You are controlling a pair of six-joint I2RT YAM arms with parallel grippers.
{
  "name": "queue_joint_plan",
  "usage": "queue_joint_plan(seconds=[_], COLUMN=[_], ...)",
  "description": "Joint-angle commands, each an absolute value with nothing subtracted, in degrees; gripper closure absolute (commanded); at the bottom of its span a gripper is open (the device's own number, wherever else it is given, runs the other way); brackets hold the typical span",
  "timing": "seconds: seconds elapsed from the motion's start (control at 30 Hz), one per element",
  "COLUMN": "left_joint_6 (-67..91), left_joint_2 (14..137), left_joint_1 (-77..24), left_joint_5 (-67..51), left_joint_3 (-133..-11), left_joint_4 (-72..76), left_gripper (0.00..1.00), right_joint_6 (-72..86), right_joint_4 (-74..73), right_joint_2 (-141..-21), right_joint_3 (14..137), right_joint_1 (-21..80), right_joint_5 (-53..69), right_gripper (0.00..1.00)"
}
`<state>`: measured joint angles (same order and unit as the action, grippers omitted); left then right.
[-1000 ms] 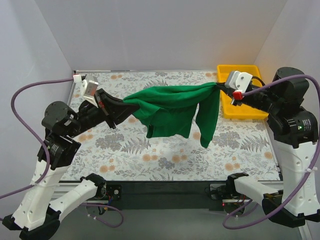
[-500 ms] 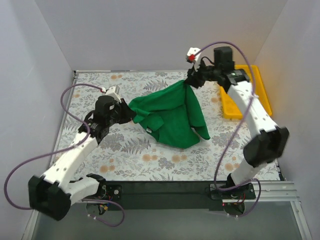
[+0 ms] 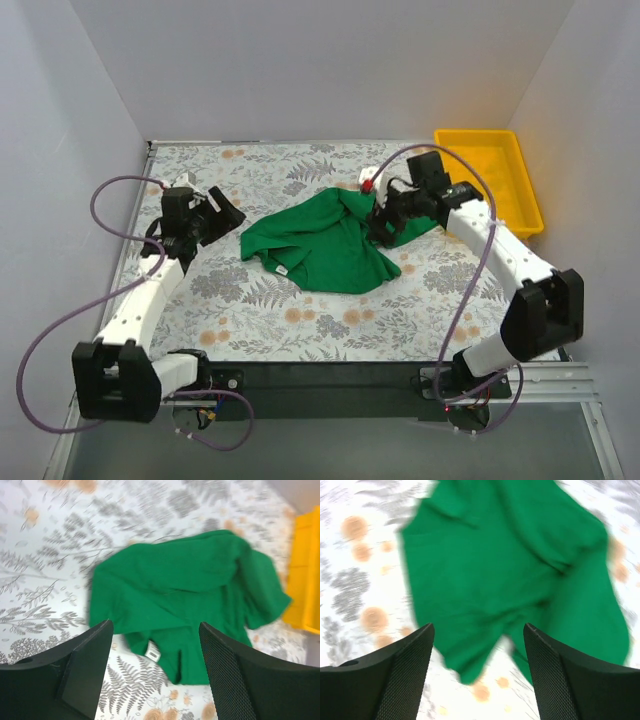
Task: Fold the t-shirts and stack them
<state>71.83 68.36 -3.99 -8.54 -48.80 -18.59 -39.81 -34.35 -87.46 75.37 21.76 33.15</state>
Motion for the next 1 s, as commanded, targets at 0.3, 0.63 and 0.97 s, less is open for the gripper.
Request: queue_joint_plan(seconds=[0.3, 0.63, 0.97], left_joint_6=[62.0, 60.8, 60.9], left_joint_2=[40.9, 36.1, 32.8], left_joint_1=[-4.4, -5.2, -6.8], left_joint_5=[-9.8, -9.0, -7.4], left_joint_3=[-45.6, -41.4, -39.0], left_joint_4=[-28.7, -27.3, -26.3], left_gripper=[0.28, 0.29, 0.29], right_joint_6=[-43.0, -42.3, -55.5], right_joint_4=[-24.4, -23.6, -45.9], right_joint_2=[-88.3, -95.8, -93.5], right_joint_3=[54.7, 57.0, 59.9], right_joint_1=[44.5, 47.0, 56.5], right_joint_5=[11.4, 6.7, 32.9], right_gripper=[0.25, 0.43, 0.99])
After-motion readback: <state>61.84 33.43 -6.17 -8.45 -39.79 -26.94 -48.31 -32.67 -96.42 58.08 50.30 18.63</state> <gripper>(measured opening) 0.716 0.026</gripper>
